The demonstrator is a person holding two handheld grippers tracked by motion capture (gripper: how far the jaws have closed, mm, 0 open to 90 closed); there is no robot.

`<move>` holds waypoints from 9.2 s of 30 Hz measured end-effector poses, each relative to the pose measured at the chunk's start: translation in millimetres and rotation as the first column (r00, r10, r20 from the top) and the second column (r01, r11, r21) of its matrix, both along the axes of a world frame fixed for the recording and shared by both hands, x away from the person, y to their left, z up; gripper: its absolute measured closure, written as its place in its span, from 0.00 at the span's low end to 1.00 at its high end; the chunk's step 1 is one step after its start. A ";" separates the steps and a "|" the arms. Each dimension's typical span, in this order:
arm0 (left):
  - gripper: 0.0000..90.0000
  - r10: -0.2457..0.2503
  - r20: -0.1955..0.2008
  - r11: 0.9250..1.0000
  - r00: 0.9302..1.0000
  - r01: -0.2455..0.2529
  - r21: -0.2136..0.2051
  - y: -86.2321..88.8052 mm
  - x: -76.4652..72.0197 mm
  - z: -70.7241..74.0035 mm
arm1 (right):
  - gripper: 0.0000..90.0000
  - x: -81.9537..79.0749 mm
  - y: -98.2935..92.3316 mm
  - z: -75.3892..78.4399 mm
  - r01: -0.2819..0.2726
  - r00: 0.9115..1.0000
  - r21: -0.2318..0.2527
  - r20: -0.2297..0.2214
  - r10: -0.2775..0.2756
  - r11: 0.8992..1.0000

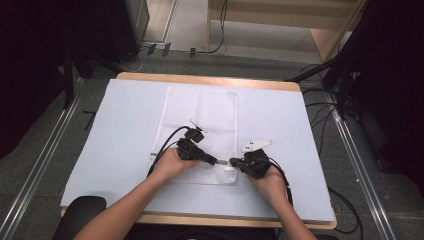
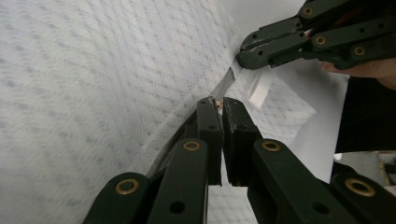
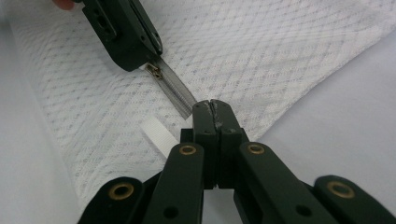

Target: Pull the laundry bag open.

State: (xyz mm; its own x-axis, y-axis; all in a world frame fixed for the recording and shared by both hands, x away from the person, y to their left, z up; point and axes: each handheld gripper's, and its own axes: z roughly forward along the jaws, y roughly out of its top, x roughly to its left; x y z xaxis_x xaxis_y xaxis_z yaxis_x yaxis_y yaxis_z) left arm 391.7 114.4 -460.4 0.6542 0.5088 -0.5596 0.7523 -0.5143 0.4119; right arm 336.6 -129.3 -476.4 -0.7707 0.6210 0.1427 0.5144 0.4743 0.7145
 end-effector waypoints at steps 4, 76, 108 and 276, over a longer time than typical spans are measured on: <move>0.98 0.005 -0.012 1.000 1.000 -0.005 0.003 8.1 2.9 2.2 | 1.00 0.3 -0.3 -0.2 0.000 1.000 0.002 -0.001 0.000 1.000; 0.98 0.067 -0.009 0.998 0.998 -0.067 0.001 72.6 1.4 25.6 | 1.00 5.3 -1.7 0.6 -0.022 0.999 0.015 -0.040 0.022 1.000; 0.98 0.077 -0.023 0.997 0.997 -0.076 0.019 88.3 2.2 28.1 | 1.00 5.9 -0.9 0.4 -0.022 0.999 0.017 -0.041 0.023 1.000; 0.30 0.409 0.370 0.868 0.834 -0.481 0.124 238.7 -7.1 21.0 | 0.40 51.0 -86.7 14.4 0.284 0.959 0.097 -0.021 -0.283 0.954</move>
